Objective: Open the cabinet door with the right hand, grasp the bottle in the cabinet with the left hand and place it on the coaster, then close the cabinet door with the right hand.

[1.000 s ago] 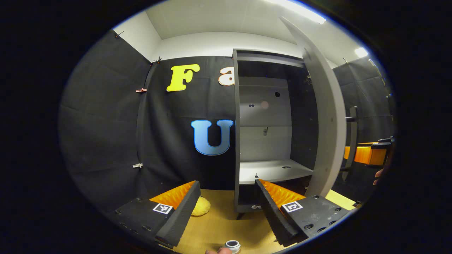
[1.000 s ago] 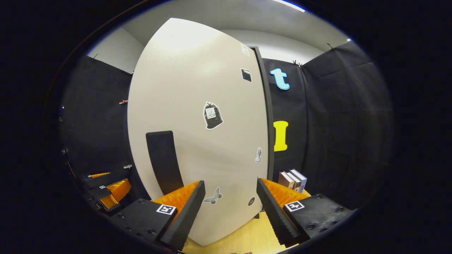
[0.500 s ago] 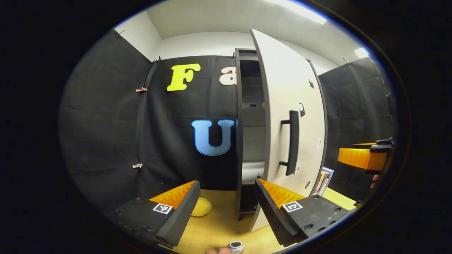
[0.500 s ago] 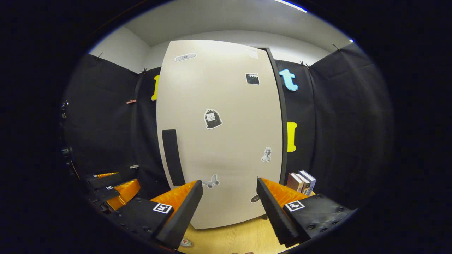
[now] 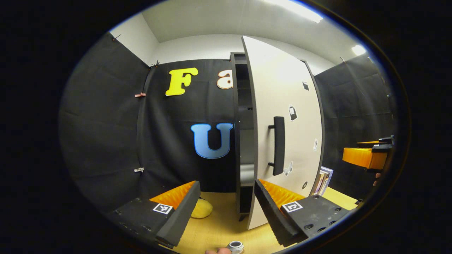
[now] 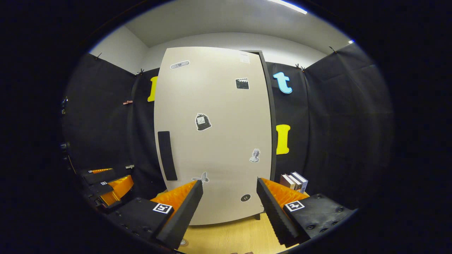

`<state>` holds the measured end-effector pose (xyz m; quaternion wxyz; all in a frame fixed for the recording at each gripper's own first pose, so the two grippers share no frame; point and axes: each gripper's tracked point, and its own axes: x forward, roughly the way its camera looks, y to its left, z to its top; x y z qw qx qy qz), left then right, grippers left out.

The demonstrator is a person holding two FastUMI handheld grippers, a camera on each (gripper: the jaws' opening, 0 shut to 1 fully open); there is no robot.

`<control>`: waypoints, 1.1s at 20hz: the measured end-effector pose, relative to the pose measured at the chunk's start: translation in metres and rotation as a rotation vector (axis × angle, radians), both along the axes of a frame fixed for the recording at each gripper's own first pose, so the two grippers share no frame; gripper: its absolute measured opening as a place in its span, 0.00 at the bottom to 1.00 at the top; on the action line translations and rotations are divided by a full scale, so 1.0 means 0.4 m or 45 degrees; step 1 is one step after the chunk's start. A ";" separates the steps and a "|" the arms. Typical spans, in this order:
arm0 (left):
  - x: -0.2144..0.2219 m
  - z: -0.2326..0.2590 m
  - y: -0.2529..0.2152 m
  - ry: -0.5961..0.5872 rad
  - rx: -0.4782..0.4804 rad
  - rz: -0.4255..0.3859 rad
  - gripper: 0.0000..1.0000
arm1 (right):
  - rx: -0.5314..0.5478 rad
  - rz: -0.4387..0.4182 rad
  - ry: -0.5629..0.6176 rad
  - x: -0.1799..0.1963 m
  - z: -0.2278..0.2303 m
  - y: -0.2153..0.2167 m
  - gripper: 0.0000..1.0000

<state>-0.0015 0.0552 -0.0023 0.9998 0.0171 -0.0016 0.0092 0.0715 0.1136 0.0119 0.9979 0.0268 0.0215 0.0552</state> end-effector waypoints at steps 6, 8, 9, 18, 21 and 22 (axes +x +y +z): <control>-0.014 0.014 -0.045 -0.003 -0.008 -0.002 0.96 | -0.024 -0.012 -0.019 -0.025 0.001 -0.052 0.99; -0.016 0.020 -0.061 -0.003 -0.007 0.000 0.96 | -0.033 -0.018 -0.017 -0.029 -0.002 -0.072 0.99; -0.016 0.024 -0.074 -0.008 -0.008 -0.003 0.96 | -0.043 -0.022 -0.014 -0.029 -0.006 -0.084 0.99; -0.024 0.021 -0.138 -0.003 -0.042 0.000 0.96 | -0.090 -0.070 -0.012 -0.030 -0.035 -0.156 0.99; -0.023 0.026 -0.150 -0.005 -0.038 -0.004 0.96 | -0.089 -0.080 -0.015 -0.029 -0.031 -0.169 0.99; -0.024 0.025 -0.152 -0.007 -0.037 -0.006 0.96 | -0.090 -0.082 -0.018 -0.029 -0.030 -0.172 0.99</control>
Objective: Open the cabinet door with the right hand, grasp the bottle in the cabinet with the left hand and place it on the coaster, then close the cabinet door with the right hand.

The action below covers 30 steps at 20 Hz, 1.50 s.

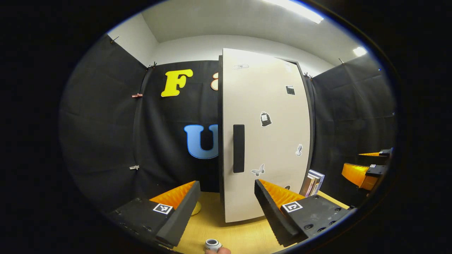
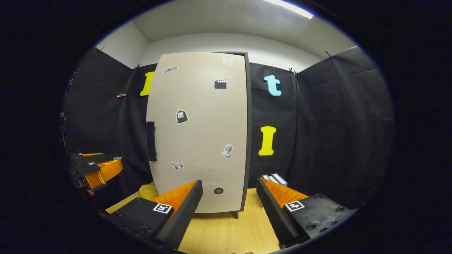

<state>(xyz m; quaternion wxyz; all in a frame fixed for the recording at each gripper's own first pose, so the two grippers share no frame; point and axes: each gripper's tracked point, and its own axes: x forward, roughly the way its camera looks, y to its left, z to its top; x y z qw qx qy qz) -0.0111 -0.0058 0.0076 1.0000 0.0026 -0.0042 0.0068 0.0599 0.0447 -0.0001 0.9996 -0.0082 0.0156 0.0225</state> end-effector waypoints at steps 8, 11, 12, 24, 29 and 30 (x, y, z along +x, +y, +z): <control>-0.001 -0.010 -0.003 0.007 0.010 -0.006 0.96 | -0.013 -0.042 -0.012 0.003 0.002 -0.018 0.99; 0.000 -0.012 0.001 0.011 0.009 -0.007 0.96 | -0.012 -0.048 -0.018 0.001 0.004 -0.021 0.99; 0.000 -0.015 0.000 0.012 0.009 -0.009 0.96 | -0.012 -0.052 -0.019 0.001 0.004 -0.023 0.99; 0.000 -0.014 -0.016 0.010 0.031 -0.017 0.97 | -0.002 -0.054 -0.015 0.000 0.003 -0.032 0.99; 0.000 -0.012 -0.025 0.010 0.034 -0.024 0.96 | 0.005 -0.058 -0.015 -0.001 0.003 -0.043 0.99; -0.003 -0.014 -0.029 0.010 0.034 -0.024 0.96 | 0.007 -0.057 -0.015 -0.001 0.003 -0.044 0.99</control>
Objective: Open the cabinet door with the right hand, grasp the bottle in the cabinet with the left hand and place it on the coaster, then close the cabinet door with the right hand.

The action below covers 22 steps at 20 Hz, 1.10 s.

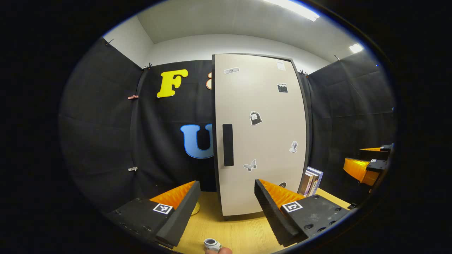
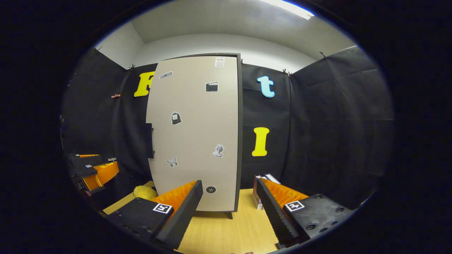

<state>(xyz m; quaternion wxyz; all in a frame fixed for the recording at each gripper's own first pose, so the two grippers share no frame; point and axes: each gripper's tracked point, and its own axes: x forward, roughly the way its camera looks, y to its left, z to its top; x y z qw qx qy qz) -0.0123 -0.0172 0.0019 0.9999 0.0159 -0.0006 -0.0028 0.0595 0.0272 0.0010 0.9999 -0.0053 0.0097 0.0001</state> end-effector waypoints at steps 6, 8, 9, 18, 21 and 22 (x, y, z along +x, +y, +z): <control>-0.002 0.003 -0.008 -0.005 0.003 -0.001 0.96 | 0.001 0.000 -0.003 -0.005 0.003 -0.006 0.99; 0.019 0.013 -0.004 -0.008 0.002 -0.003 0.96 | 0.003 0.000 -0.001 -0.006 0.002 -0.009 0.99; 0.019 0.013 -0.005 -0.008 0.000 -0.005 0.96 | 0.002 0.000 -0.002 -0.007 0.004 -0.009 0.99; 0.023 0.017 -0.015 -0.013 0.006 -0.009 0.96 | 0.009 0.008 -0.002 -0.004 0.006 -0.012 0.99; 0.032 0.025 -0.018 -0.024 0.000 -0.012 0.96 | 0.009 0.007 -0.009 0.007 0.008 -0.018 0.99; 0.033 0.024 -0.019 -0.025 0.000 -0.010 0.96 | 0.010 0.008 -0.006 0.010 0.007 -0.021 0.99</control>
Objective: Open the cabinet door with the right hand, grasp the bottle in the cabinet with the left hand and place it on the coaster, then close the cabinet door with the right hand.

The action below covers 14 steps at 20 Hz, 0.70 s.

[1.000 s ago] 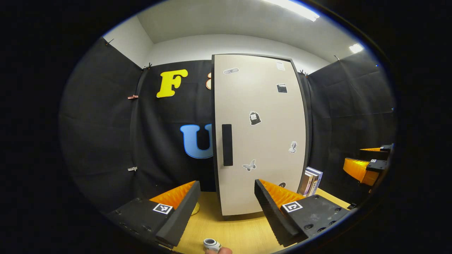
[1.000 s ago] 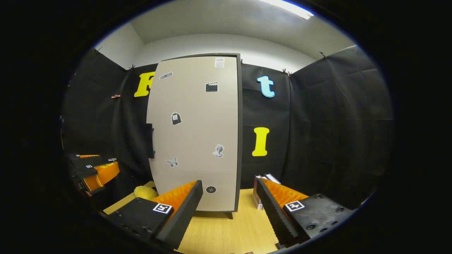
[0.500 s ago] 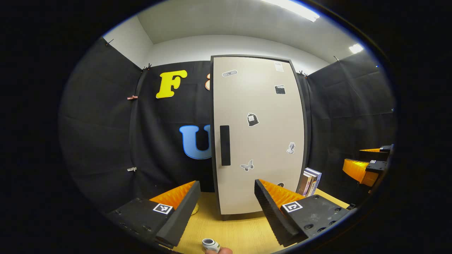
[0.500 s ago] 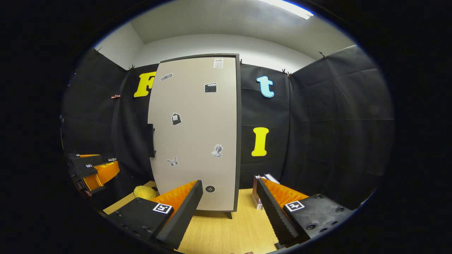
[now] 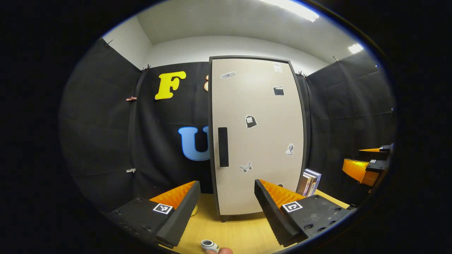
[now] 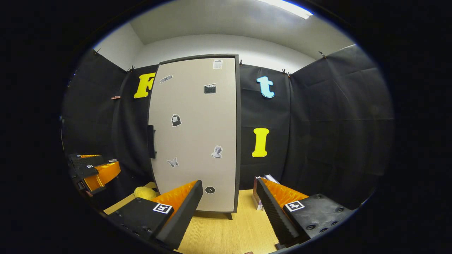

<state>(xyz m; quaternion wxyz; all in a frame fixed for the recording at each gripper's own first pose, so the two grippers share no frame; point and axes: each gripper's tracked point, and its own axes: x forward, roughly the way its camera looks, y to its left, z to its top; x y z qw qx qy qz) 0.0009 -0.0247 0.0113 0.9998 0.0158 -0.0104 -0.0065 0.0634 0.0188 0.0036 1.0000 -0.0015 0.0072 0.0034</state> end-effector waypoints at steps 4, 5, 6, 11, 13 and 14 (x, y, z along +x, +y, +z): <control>-0.003 -0.005 0.012 -0.007 0.002 0.004 0.96 | 0.001 0.010 -0.003 0.009 0.000 -0.007 0.99; 0.001 -0.006 0.008 -0.005 0.001 0.006 0.96 | -0.002 0.015 -0.002 0.011 -0.002 -0.008 0.99; 0.001 -0.009 0.005 -0.003 0.001 0.009 0.96 | -0.003 0.021 0.000 0.011 -0.004 -0.011 0.99; 0.006 0.006 -0.028 -0.022 0.012 0.012 0.96 | 0.005 0.030 -0.008 0.020 0.001 -0.040 0.99; 0.007 0.011 -0.038 -0.030 0.015 0.016 0.96 | 0.005 0.028 -0.007 0.026 0.002 -0.058 0.99; 0.008 0.011 -0.045 -0.033 0.015 0.017 0.96 | 0.007 0.027 -0.009 0.029 0.005 -0.067 0.99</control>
